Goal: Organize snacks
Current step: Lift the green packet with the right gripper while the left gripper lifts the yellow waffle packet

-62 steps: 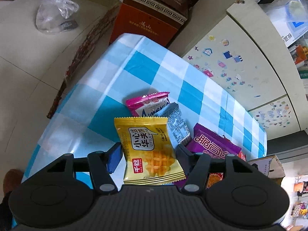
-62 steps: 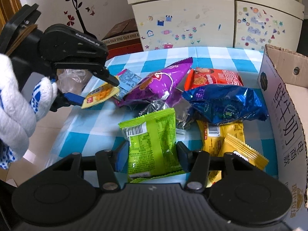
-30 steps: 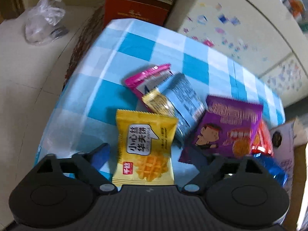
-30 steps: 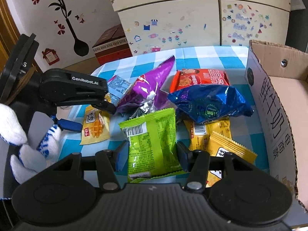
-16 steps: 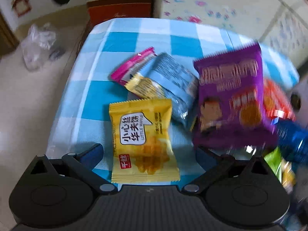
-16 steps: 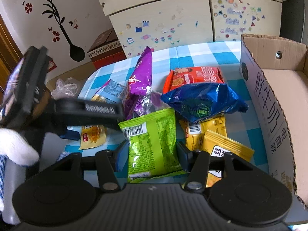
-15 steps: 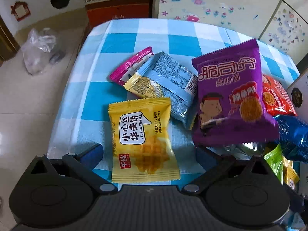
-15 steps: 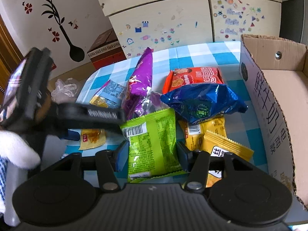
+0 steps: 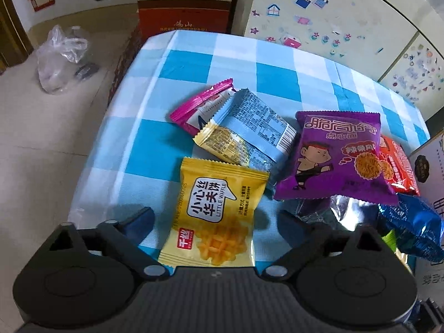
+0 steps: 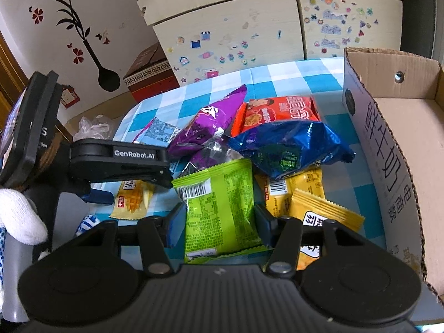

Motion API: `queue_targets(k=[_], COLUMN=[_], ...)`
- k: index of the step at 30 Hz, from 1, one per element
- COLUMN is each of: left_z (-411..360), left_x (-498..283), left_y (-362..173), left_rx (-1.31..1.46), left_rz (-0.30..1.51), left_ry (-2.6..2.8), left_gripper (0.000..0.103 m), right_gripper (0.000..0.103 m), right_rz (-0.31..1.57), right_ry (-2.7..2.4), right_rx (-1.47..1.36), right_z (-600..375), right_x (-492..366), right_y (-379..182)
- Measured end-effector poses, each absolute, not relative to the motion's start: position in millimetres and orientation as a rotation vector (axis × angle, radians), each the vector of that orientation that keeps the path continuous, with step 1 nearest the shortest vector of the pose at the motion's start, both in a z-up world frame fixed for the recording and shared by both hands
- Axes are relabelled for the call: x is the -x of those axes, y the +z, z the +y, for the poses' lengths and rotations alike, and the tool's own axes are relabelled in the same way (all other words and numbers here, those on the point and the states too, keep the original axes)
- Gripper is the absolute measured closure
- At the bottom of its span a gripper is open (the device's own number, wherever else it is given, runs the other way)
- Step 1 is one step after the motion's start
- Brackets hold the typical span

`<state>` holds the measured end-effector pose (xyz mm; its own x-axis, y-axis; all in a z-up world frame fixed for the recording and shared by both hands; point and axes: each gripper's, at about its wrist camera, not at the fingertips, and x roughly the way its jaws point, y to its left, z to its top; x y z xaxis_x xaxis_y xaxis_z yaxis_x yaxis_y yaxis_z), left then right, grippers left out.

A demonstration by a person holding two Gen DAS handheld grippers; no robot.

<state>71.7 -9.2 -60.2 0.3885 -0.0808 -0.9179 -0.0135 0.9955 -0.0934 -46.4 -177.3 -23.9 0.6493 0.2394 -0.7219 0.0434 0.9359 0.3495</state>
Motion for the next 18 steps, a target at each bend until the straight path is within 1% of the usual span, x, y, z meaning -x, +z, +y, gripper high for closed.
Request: queue_targets(k=[1, 4, 5, 8, 11, 18], left_z=[-9.4, -7.3, -7.1, -6.1, -7.0, 5.2], left_x=[-69.8, -68.4, -68.0, -65.4, -61.0, -43.7], left_y=[-58.7, -55.4, -54.2, -51.0, -45.3, -21.4], left_rx=[0.083, 0.088, 0.095, 0.139, 0.13, 0.223], left_rz=[1.166, 1.157, 1.159, 1.171, 1.148, 1.084], left_ry=[-0.039, -0.041, -0.049, -0.084, -0.091, -0.114], left_gripper=[0.015, 0.031, 0.039, 0.04, 0.041, 0.042], right_gripper=[0.049, 0.049, 0.049, 0.049, 0.049, 0.049], right_rz=[0.861, 0.86, 0.86, 0.855, 0.844, 0.818], right_ry=[0.115, 0.117, 0.118, 0.122, 0.121, 0.109], right_rx=[-0.354, -0.354, -0.354, -0.351, -0.349, -0.37], right_z=[-177.3, -177.2, -177.0, -176.8, -178.0, -187.7], right_x=[46.2, 45.8, 45.8, 46.7, 49.3, 56.8], right_y=[-23.6, -22.7, -22.4, -19.9, -16.8, -6.6])
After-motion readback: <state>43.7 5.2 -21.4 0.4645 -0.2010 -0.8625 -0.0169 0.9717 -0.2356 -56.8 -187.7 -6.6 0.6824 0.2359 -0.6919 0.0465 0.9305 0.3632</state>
